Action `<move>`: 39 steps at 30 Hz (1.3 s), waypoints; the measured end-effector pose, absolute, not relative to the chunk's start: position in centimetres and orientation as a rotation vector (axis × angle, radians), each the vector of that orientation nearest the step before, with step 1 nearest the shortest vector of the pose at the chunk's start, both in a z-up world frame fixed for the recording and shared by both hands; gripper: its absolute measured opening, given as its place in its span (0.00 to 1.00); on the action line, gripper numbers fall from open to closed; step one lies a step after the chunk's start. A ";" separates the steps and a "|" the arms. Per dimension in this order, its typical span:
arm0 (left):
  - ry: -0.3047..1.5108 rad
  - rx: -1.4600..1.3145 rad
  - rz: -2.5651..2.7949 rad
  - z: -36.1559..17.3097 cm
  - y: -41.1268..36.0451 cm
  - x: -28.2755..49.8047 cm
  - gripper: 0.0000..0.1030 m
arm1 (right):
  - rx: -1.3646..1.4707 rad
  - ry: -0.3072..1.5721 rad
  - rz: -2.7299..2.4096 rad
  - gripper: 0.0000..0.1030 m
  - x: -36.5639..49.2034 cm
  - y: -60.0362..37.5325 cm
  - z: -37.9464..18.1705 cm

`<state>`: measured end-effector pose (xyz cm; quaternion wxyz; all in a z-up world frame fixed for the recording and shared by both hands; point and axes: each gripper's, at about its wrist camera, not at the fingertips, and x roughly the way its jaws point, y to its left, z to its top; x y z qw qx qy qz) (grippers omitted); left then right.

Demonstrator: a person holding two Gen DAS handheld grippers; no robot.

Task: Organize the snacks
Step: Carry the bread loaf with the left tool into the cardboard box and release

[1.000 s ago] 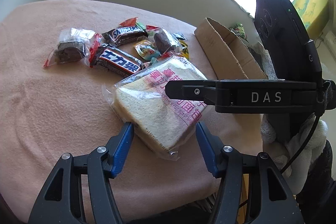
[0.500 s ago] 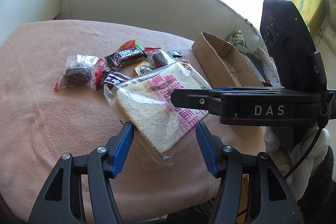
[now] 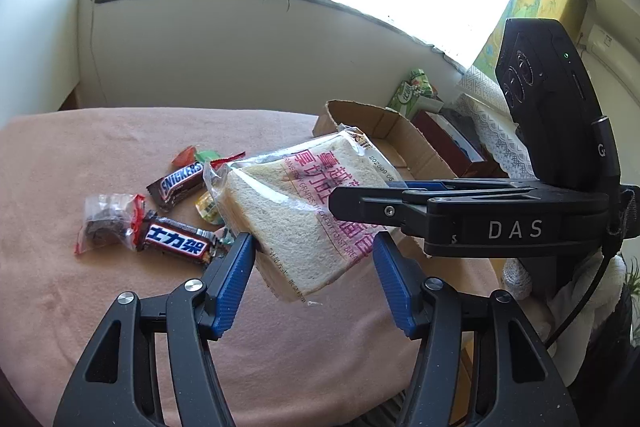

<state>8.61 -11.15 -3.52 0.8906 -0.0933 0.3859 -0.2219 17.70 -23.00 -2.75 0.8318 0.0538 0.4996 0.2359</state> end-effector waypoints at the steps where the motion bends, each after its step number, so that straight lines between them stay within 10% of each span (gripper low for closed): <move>1: 0.796 -0.187 -0.470 -3.3 -11.6 8.7 0.58 | 0.115 1.050 0.492 0.60 17.6 -23.5 -2.4; 39: 0.842 -0.006 -0.691 -4.5 -27.5 10.9 0.58 | 0.277 1.027 0.201 0.60 16.2 -40.8 -4.3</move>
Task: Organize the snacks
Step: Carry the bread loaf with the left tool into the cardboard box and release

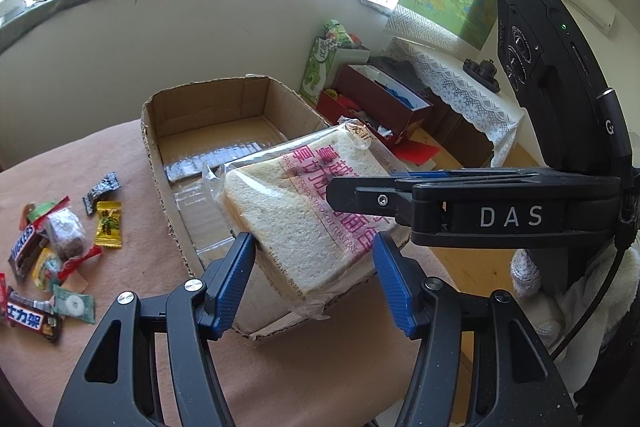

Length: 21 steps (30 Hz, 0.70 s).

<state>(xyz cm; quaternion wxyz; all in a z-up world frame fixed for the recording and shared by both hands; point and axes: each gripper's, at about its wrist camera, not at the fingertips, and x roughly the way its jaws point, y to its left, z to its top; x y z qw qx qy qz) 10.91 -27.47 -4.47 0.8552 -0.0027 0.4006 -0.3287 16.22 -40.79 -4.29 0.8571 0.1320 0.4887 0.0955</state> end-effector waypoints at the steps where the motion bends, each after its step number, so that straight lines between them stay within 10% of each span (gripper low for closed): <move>1: 0.841 -0.001 -0.690 -4.5 -27.5 10.9 0.58 | 0.281 1.029 0.201 0.59 16.2 -40.9 -4.4; 21: 0.809 -0.012 -0.672 -3.6 -25.1 9.7 0.58 | 0.220 0.992 0.123 0.60 15.5 -40.5 -3.4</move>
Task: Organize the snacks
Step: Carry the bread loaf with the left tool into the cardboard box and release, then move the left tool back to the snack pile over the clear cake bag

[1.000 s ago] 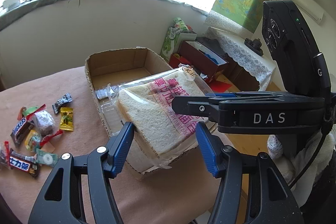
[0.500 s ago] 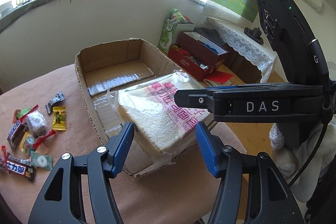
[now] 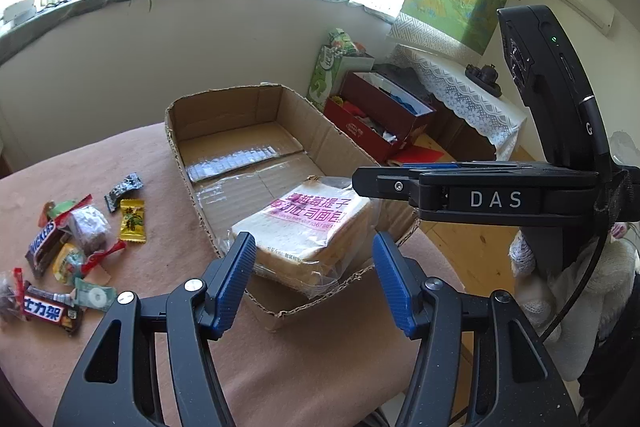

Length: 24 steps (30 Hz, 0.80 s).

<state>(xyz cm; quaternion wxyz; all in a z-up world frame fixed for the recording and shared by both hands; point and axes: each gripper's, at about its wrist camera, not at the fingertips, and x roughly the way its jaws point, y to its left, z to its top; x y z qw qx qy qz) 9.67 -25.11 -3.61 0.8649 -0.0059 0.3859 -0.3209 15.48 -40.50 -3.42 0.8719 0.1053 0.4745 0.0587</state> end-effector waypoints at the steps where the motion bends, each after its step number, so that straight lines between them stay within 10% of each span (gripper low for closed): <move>1: 0.805 -0.016 -0.669 -3.5 -24.8 9.6 0.58 | 0.218 0.990 0.130 0.60 15.4 -40.3 -3.3; 24: 0.795 -0.090 -0.344 -4.8 -5.1 10.5 0.58 | 0.064 0.926 0.388 0.69 15.6 -27.2 -2.2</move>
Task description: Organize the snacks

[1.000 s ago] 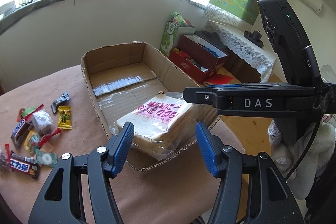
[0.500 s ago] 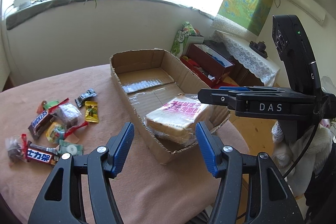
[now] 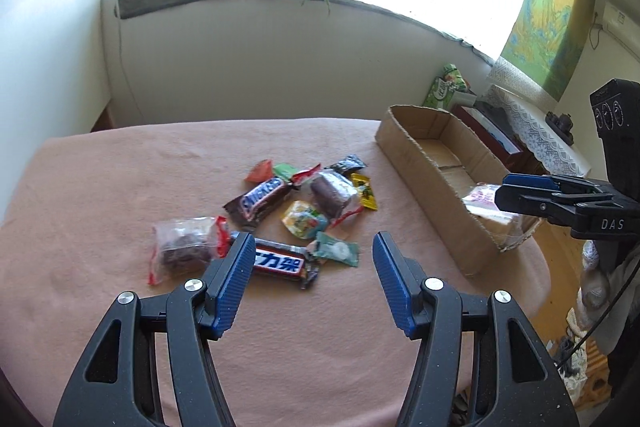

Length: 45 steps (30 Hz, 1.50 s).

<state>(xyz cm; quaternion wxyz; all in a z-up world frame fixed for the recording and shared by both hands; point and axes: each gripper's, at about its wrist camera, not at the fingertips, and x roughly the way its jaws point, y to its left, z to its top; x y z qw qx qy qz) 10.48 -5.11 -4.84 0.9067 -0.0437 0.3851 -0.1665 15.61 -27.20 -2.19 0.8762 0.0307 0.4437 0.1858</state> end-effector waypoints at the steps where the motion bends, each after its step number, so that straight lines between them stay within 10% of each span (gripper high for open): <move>1: 0.798 -0.085 -0.325 -5.0 -4.1 10.6 0.58 | 0.057 0.931 0.407 0.69 15.8 -26.3 -2.4; 28: 0.979 0.316 -0.339 -10.8 -0.5 17.3 0.58 | -0.317 1.051 0.642 0.69 20.3 -8.5 -10.5; 37: 1.010 0.299 -0.385 -12.2 -1.3 18.5 0.57 | -0.353 1.103 0.659 0.49 22.3 -7.4 -12.7; 45: 0.992 0.238 -0.395 -12.0 -0.4 18.4 0.37 | -0.330 1.104 0.651 0.35 22.7 -7.9 -13.2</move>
